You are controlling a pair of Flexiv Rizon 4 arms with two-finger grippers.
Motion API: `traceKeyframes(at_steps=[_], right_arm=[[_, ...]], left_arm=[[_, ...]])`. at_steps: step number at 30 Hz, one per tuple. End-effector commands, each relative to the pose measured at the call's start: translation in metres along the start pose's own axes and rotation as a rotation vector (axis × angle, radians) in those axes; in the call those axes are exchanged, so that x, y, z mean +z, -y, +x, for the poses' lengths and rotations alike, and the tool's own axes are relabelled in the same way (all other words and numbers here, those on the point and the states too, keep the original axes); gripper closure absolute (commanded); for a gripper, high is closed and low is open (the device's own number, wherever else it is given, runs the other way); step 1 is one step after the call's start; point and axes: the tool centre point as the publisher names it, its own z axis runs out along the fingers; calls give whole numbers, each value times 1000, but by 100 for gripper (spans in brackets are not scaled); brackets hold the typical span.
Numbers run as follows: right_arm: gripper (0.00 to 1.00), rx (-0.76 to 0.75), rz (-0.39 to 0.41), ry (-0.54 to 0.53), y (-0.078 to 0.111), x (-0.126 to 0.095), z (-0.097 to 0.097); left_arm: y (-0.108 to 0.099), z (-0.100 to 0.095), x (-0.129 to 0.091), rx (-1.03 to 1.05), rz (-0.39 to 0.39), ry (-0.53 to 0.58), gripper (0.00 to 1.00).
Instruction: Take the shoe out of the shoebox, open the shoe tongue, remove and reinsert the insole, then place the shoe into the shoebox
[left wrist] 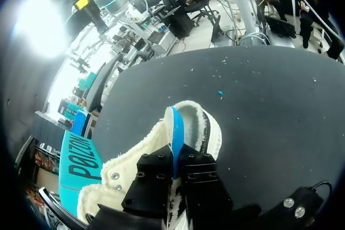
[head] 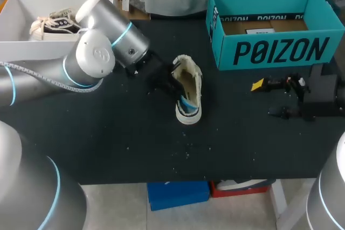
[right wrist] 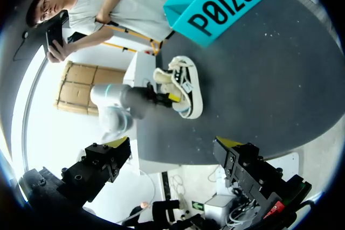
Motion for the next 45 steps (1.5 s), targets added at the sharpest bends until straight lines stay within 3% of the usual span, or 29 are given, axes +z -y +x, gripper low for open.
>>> traceKeyframes(at_steps=[1, 7, 15, 16, 17, 21, 22, 23, 25, 27, 28, 35, 36, 38, 39, 40, 42, 45], right_arm=[[0, 0, 1, 2, 0, 0, 1], [0, 0, 1, 2, 0, 0, 1], [0, 0, 1, 2, 0, 0, 1], [0, 0, 1, 2, 0, 0, 1], [0, 0, 1, 2, 0, 0, 1], [0, 0, 1, 2, 0, 0, 1], [0, 0, 1, 2, 0, 0, 1], [0, 0, 1, 2, 0, 0, 1], [0, 0, 1, 2, 0, 0, 1], [0, 0, 1, 2, 0, 0, 1], [0, 0, 1, 2, 0, 0, 1], [0, 0, 1, 2, 0, 0, 1], [0, 0, 1, 2, 0, 0, 1], [0, 0, 1, 2, 0, 0, 1], [0, 0, 1, 2, 0, 0, 1], [0, 0, 1, 2, 0, 0, 1], [0, 0, 1, 2, 0, 0, 1], [0, 0, 1, 2, 0, 0, 1]], left_arm=[[0, -6, -4, 3, -25, -61, 100], [-2, -2, -5, 21, -43, -128, 100], [0, -1, 16, 55, -30, -227, 100], [1, 0, 18, 60, -31, -236, 93], [3, 1, 20, 59, -30, -246, 66], [7, 1, 18, 53, -25, -247, 58], [9, 1, 14, 53, -26, -245, 33], [10, 1, 10, 51, -29, -243, 22], [13, -1, 1, 48, -35, -238, 20], [18, -4, -9, 44, -32, -227, 1], [20, -7, -13, 50, -34, -222, 0], [39, -27, -32, 64, -34, -156, 0], [41, -30, -33, 71, -55, -152, 7], [44, -34, -35, 81, -78, -165, 62], [46, -35, -35, 93, -102, -194, 85], [47, -35, -35, 94, -124, -226, 100], [49, -31, -36, 111, -199, -303, 100], [50, -24, -35, 104, -228, -356, 100]])
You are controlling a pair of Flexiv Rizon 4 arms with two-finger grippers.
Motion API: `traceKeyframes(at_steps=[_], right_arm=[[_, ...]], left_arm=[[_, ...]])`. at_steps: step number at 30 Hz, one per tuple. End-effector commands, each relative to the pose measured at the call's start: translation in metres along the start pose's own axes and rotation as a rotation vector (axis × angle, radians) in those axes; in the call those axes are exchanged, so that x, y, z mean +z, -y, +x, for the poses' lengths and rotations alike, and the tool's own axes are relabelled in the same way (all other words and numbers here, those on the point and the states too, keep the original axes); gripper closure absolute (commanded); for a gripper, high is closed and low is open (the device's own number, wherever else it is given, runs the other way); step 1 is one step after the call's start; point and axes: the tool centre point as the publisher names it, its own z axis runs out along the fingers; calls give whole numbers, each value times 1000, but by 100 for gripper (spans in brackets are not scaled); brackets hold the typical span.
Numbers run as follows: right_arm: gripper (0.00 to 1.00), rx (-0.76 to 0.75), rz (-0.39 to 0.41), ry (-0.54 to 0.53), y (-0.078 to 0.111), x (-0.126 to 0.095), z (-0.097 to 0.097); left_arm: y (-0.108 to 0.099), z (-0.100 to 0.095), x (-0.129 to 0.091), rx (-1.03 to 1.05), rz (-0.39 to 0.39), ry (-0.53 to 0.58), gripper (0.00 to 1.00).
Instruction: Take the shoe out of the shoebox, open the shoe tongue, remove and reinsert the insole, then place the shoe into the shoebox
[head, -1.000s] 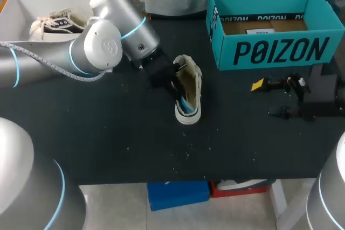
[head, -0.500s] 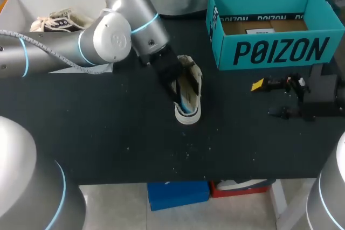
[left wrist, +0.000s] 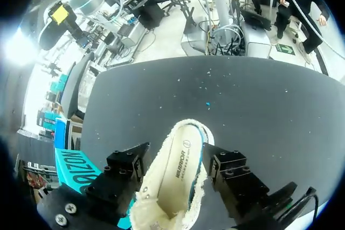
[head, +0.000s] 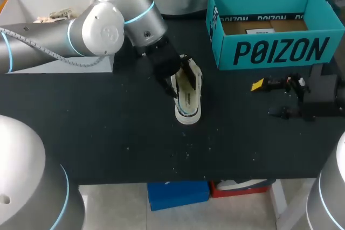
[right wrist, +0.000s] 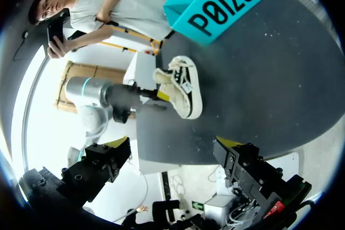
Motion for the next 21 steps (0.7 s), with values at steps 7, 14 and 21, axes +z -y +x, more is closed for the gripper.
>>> traceKeyframes(at_steps=[7, 14, 21], right_arm=[[0, 0, 1, 2, 0, 0, 1], [0, 0, 1, 2, 0, 0, 1], [0, 0, 1, 2, 0, 0, 1]], left_arm=[[7, 15, 8, -42, -125, -193, 100], [-2, 27, 25, -46, -155, -219, 100], [-8, 26, 39, -39, -151, -210, 100]])
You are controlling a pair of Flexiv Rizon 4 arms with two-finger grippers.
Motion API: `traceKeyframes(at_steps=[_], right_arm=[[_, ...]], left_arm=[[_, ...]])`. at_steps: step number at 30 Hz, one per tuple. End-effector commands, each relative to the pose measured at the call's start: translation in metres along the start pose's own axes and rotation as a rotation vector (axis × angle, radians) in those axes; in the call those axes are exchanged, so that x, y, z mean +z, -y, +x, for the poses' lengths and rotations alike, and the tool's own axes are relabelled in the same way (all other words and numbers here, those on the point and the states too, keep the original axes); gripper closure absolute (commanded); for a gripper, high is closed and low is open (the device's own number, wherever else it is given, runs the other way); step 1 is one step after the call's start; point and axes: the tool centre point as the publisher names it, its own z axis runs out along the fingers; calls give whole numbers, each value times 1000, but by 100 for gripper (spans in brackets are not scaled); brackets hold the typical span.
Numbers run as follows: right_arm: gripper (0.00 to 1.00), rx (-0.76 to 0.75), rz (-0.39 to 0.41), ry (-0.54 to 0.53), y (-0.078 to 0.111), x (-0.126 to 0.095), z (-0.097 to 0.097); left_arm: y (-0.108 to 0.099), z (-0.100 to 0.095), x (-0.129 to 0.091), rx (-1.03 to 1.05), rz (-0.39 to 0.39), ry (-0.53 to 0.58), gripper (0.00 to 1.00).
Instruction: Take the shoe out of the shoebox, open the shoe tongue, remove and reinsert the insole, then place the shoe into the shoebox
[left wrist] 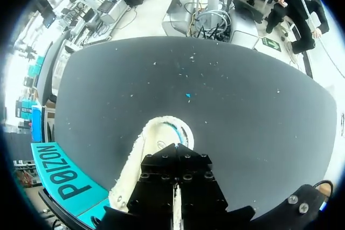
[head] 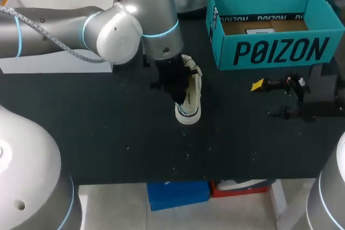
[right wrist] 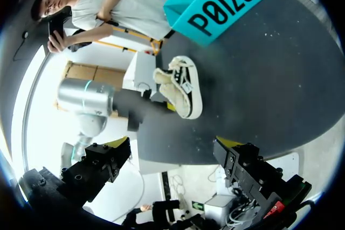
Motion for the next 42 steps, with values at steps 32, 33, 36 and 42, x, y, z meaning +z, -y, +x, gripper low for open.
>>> traceKeyframes(at_steps=[32, 33, 36, 42], right_arm=[[0, 0, 1, 2, 0, 0, 1], [0, 0, 1, 2, 0, 0, 1], [0, 0, 1, 2, 0, 0, 1], [0, 0, 1, 2, 0, 0, 1]], left_arm=[[-29, -21, -35, -325, 201, 339, 100], [-31, -23, -43, -364, 229, 391, 100], [-42, -31, -65, -479, 313, 553, 100], [-67, -38, -97, -545, 256, 704, 100]])
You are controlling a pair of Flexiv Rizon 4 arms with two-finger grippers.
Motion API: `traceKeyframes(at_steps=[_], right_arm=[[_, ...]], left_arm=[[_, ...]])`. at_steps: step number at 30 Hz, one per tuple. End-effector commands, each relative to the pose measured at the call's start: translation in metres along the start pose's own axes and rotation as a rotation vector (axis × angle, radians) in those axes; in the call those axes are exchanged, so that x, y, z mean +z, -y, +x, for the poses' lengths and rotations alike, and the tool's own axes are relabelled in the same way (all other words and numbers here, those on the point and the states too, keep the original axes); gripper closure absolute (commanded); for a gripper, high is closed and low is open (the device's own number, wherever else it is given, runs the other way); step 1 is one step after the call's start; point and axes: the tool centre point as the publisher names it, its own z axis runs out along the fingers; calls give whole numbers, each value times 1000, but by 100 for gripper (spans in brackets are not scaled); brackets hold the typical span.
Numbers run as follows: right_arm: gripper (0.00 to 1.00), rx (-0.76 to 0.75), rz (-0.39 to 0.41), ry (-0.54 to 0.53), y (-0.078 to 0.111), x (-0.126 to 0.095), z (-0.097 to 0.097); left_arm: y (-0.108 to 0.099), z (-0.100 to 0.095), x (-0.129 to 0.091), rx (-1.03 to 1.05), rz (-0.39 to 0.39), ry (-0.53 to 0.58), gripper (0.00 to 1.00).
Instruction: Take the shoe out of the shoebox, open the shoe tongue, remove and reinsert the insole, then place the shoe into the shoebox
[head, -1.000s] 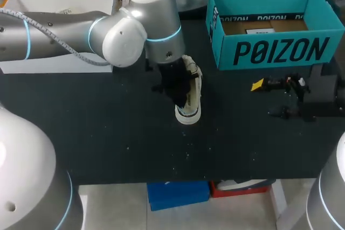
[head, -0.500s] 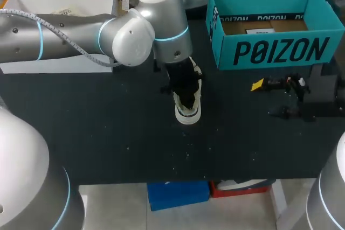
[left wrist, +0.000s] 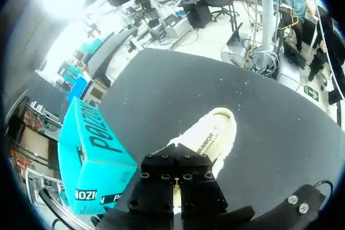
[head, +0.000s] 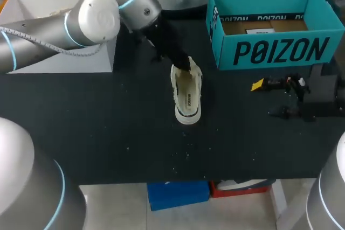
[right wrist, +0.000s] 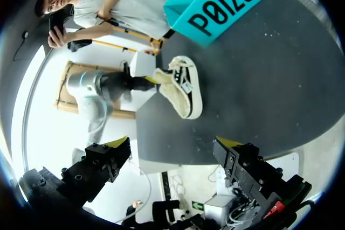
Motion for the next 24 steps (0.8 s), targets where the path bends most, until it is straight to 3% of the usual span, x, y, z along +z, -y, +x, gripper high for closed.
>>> traceKeyframes(at_steps=[1, 7, 14, 18, 24], right_arm=[[0, 0, 1, 2, 0, 0, 1], [0, 0, 1, 2, 0, 0, 1], [0, 0, 1, 2, 0, 0, 1], [0, 0, 1, 2, 0, 0, 1], [0, 0, 1, 2, 0, 0, 1]], left_arm=[[-14, -4, -26, -148, 29, 376, 100], [-45, -20, -41, -190, -73, 469, 100], [-71, -37, -45, -203, -173, 476, 100], [-80, -49, -41, -148, -237, 412, 100], [-91, -57, -25, -145, -250, 334, 100]])
